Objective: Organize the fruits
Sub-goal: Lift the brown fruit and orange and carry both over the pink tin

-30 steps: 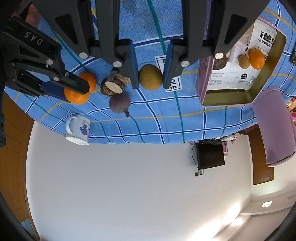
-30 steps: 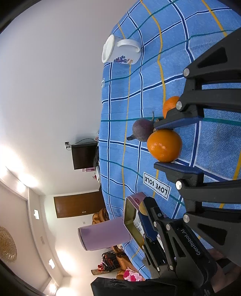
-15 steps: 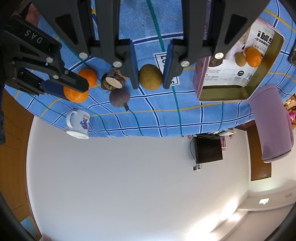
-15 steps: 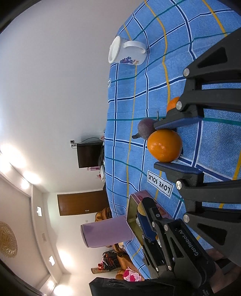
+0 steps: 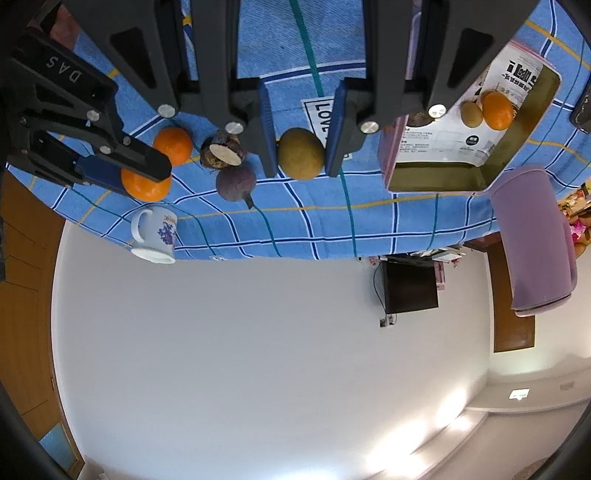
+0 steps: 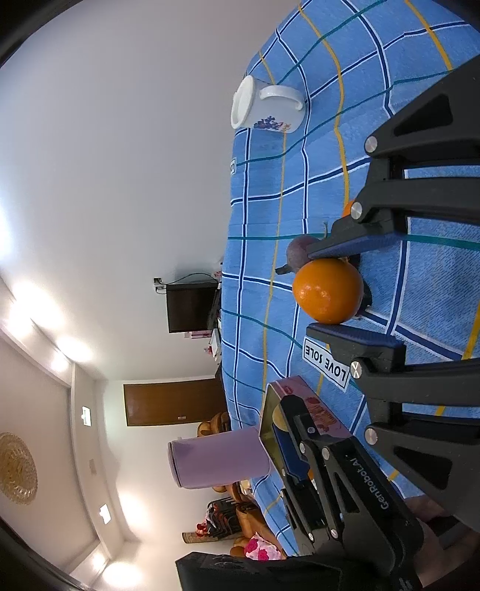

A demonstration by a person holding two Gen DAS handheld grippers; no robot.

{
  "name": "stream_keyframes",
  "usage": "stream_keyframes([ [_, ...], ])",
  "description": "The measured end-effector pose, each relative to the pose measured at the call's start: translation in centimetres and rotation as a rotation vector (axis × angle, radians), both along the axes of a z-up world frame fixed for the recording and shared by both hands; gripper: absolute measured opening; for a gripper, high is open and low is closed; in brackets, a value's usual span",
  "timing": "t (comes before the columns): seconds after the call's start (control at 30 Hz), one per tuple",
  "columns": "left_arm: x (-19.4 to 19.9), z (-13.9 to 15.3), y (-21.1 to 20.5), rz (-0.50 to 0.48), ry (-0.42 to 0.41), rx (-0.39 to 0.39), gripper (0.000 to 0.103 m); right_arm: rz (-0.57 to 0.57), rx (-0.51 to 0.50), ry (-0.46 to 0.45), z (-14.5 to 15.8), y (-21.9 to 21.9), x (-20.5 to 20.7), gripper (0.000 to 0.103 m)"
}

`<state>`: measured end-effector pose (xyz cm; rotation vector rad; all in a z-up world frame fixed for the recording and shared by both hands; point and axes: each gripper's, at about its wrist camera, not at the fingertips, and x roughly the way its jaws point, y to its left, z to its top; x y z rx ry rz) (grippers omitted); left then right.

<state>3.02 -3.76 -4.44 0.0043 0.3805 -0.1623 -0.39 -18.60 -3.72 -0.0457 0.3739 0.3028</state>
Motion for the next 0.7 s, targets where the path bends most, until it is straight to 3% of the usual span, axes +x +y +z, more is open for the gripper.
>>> stream_keyframes([
  [0.7,-0.93,0.42,0.34,0.045,-0.053,0.005,0.027,0.014,0.009,-0.049,0.21,0.09,-0.67,0.037],
])
